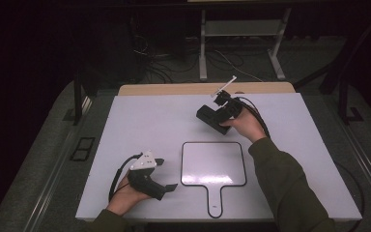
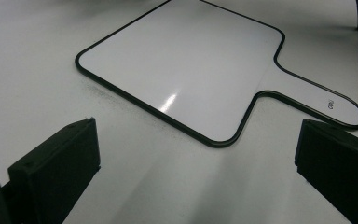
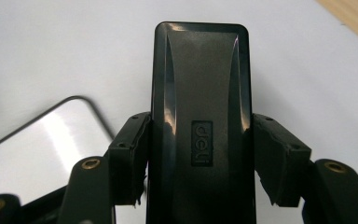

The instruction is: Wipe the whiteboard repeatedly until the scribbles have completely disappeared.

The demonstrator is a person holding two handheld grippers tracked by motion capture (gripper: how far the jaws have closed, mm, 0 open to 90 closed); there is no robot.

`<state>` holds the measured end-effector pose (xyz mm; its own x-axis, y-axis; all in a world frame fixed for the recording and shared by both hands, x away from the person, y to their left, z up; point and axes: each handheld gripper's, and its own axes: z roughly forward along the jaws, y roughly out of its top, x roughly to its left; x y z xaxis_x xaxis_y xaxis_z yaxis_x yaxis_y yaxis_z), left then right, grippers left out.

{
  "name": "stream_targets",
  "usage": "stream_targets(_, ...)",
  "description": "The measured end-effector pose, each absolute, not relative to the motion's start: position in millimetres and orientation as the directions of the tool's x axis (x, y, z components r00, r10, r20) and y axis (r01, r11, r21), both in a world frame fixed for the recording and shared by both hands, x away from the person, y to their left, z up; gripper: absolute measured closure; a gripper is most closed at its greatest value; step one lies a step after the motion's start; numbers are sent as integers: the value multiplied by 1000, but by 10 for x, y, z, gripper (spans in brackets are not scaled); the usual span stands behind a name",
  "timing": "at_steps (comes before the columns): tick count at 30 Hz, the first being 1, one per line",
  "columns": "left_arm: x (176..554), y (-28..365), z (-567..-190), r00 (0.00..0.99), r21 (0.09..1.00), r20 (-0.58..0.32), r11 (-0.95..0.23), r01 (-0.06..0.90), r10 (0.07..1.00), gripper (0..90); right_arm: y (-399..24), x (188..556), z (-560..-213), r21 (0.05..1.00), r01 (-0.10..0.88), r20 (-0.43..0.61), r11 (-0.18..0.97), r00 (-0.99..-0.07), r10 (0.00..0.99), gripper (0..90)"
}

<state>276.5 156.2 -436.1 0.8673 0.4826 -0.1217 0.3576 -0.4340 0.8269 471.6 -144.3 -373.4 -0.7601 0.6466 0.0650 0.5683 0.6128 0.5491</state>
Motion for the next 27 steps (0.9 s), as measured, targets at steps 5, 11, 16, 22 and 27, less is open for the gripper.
stream_targets(5,2769,1562,-4363,867,828,-127,-430,361,482,0,-1490,4882,-3798,548,592,68,591,-736,674,392)
stream_targets(11,2769,1572,-4354,870,827,-120,-437,354,478,0,-1457,5015,-3925,528,610,67,591,-723,687,392)
stream_targets(16,2766,1571,-4352,869,829,-123,-432,356,480,0,-1409,5092,-4017,508,619,58,599,-718,693,392)
stream_targets(22,2766,1573,-4349,869,830,-122,-431,354,479,0,-1375,5140,-4114,500,619,60,605,-722,689,391)
stream_targets(27,2766,1572,-4350,870,829,-122,-432,354,478,0,-1343,5149,-4158,499,612,47,614,-726,686,391)
